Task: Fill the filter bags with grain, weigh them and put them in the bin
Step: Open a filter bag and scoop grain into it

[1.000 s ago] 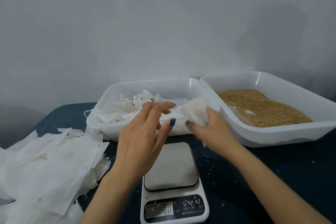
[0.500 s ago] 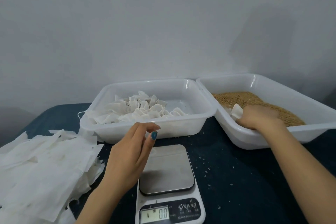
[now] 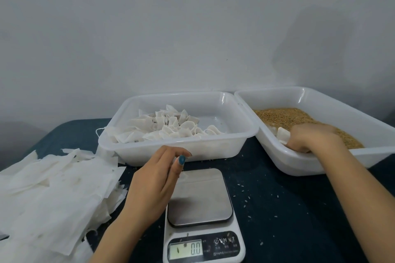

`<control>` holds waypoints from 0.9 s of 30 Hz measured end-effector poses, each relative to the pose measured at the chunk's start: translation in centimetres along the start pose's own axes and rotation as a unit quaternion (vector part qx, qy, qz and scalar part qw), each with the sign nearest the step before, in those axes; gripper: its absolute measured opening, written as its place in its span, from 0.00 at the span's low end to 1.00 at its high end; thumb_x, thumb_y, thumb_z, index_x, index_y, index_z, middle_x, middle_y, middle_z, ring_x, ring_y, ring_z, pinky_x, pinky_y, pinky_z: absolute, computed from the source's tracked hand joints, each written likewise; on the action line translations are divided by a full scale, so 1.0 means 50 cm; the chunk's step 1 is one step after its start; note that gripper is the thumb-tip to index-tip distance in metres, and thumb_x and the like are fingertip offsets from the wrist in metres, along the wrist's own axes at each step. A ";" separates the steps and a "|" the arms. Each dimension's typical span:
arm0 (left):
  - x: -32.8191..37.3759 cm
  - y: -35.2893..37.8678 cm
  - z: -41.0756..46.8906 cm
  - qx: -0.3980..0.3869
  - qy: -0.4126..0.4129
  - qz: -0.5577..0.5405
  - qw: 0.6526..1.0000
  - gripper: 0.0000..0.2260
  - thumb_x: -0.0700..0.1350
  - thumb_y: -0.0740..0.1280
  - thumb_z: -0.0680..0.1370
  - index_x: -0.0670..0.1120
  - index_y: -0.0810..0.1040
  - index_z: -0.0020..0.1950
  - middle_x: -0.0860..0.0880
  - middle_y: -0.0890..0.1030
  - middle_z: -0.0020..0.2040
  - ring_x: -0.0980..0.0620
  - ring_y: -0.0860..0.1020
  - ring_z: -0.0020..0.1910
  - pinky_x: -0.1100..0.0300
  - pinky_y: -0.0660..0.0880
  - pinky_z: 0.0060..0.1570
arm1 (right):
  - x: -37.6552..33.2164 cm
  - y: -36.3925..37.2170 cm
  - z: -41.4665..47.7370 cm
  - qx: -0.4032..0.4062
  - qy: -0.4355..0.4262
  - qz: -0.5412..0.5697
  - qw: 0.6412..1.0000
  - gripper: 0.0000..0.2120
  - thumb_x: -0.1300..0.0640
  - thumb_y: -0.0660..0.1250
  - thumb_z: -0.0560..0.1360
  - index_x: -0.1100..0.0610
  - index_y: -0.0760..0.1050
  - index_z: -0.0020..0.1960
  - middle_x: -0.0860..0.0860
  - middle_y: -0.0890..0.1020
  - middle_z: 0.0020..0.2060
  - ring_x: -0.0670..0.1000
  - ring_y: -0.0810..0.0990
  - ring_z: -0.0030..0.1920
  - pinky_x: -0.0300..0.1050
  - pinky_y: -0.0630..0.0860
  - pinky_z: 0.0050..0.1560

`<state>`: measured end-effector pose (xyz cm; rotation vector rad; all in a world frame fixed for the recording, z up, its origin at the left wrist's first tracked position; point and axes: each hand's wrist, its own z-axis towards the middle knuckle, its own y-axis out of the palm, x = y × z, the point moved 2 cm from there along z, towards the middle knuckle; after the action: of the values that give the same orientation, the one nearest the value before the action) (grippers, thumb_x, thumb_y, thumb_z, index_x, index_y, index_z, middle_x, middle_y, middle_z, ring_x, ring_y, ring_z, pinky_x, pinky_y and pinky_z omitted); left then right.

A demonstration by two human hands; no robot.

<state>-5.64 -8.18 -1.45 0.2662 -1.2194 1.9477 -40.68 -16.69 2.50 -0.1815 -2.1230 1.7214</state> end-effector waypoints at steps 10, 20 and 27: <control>-0.002 0.001 -0.004 -0.002 0.005 -0.003 1.000 0.19 0.60 0.48 0.82 0.57 0.76 0.56 0.63 0.76 0.51 0.59 0.77 0.45 0.56 0.76 0.47 | 0.021 0.039 0.025 0.059 -0.007 0.224 0.973 0.18 0.38 0.65 0.74 0.52 0.72 0.42 0.50 0.79 0.37 0.52 0.78 0.38 0.46 0.73 0.39; -0.005 0.009 0.000 -0.013 -0.004 -0.017 1.000 0.17 0.63 0.50 0.80 0.59 0.75 0.57 0.63 0.78 0.49 0.58 0.78 0.45 0.58 0.76 0.45 | -0.092 -0.012 -0.136 0.280 -0.160 0.678 0.661 0.08 0.53 0.74 0.73 0.50 0.75 0.40 0.44 0.80 0.30 0.39 0.78 0.30 0.33 0.72 0.27; 0.015 0.013 0.004 -0.021 0.009 -0.117 0.993 0.16 0.67 0.60 0.76 0.61 0.74 0.58 0.57 0.81 0.48 0.55 0.78 0.41 0.67 0.71 0.36 | -0.254 0.043 -0.231 0.171 -0.274 0.696 0.642 0.13 0.53 0.79 0.67 0.53 0.78 0.47 0.44 0.84 0.38 0.43 0.83 0.40 0.41 0.81 0.40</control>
<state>-6.66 -8.10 -1.36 0.3526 -1.1616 1.7171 -25.02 -10.06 -0.55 -1.7704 -1.8885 3.2837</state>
